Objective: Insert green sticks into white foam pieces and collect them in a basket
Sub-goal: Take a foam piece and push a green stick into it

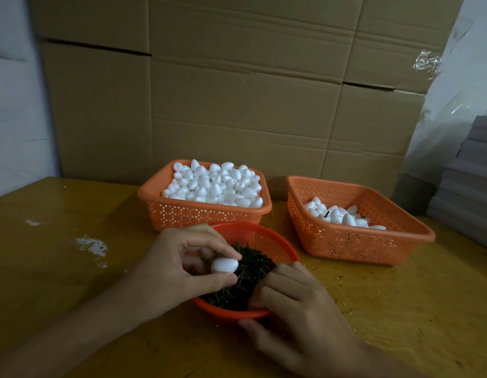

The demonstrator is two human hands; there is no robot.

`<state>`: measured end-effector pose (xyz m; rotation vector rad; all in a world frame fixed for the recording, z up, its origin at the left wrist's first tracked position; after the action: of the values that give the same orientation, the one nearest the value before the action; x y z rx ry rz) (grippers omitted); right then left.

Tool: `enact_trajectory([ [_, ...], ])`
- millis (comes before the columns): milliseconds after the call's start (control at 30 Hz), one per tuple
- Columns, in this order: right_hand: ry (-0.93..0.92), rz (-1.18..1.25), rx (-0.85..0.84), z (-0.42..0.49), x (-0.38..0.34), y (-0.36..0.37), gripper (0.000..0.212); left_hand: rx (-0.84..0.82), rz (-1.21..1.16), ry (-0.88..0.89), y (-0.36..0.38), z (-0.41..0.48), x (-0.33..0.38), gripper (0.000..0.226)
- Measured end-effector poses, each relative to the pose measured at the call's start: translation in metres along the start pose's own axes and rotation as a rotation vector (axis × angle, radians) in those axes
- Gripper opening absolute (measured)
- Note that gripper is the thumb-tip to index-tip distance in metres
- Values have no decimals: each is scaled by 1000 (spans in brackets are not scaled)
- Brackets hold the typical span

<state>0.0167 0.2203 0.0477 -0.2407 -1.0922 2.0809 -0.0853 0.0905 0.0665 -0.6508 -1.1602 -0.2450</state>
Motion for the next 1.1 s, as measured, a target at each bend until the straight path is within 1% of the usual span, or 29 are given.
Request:
enact_trajectory([
  [133,-1,-14,-74,1,0,6,19,-1,-23,9,0,0,0,25],
  [267,6,-10,-84,2,1,6,19,-4,-16,10,0,1,-1,23],
  [533,32,1,-52,1,2,3,21,-15,-18,4,1,2,-1,25],
  [833,55,-20,44,-2,3,-4,25,-2,-2,-7,0,1,-3,22],
  [900,72,-22,12,-2,4,-2,27,0,-6,-9,-1,2,-4,22],
  [1000,102,-43,-96,-1,5,6,30,3,-18,-6,-1,3,-5,21],
  [1100,121,-39,-135,-1,6,9,30,-4,-63,-16,-1,2,-5,28],
])
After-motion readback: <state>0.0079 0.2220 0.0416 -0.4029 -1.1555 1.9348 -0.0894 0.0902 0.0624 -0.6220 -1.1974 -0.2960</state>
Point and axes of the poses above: each hand's wrist, its own z-axis towards the middle knuckle, its own y-axis out of the palm, x = y × z, the point moved 9 cm from there along z, towards the middle knuckle, and after that the axes turned 15 degrees about -y, right-handed, at the moved point
